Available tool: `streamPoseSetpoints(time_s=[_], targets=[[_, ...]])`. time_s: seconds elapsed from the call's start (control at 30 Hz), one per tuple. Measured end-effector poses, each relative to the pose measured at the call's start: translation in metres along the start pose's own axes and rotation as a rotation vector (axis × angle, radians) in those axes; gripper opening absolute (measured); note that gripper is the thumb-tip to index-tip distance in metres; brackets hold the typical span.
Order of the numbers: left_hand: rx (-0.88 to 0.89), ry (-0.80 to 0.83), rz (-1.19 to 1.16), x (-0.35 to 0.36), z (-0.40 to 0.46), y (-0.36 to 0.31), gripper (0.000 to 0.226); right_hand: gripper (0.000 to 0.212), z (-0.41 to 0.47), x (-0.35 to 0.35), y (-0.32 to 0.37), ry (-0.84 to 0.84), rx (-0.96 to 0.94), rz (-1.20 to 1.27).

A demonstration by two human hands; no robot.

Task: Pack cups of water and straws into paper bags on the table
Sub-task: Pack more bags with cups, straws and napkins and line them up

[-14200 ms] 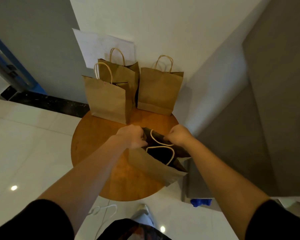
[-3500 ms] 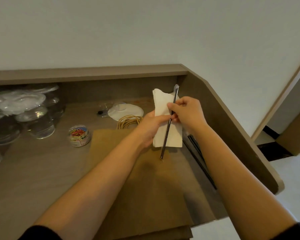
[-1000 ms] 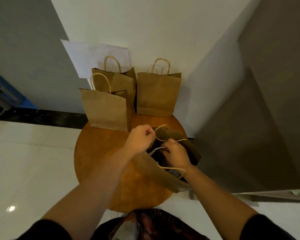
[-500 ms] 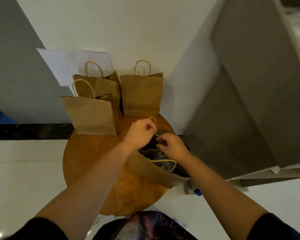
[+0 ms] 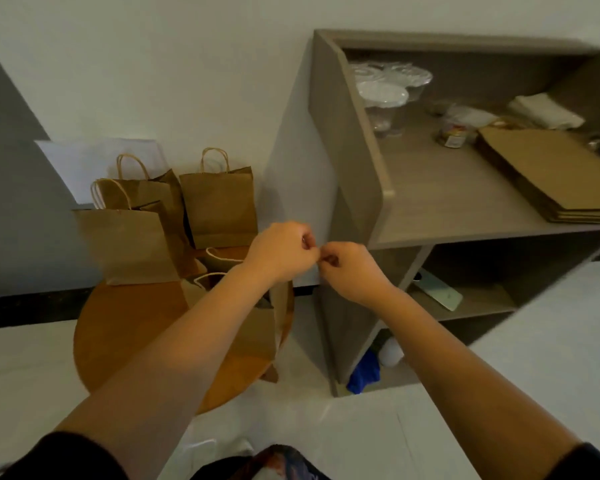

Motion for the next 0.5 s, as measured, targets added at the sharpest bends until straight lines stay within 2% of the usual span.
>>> streamPoseSetpoints(time_s=[0.13, 0.3, 0.5], targets=[[0.089, 0.013, 0.059, 0.023, -0.008, -0.071, 0.007, 0.022, -0.04, -0.052, -0.034, -0.061, 0.044, -0.065], [0.165, 0.003, 0.007, 0.037, 0.012, -0.143, 0.012, 0.022, -0.064, -0.125, -0.072, -0.201, 0.108, -0.063], [0.137, -0.057, -0.046, 0.056, 0.069, -0.199, 0.013, 0.019, -0.052, -0.201, -0.112, -0.395, 0.157, -0.074]])
Point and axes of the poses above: each hand's wrist, its own z-axis towards the middle knuckle, its own x-axis out of the palm, y = z × x, the point moved 10 cm from there along z, towards the middle knuckle, and after that the axes turned 2 degrees about z, right-handed, at the moved point
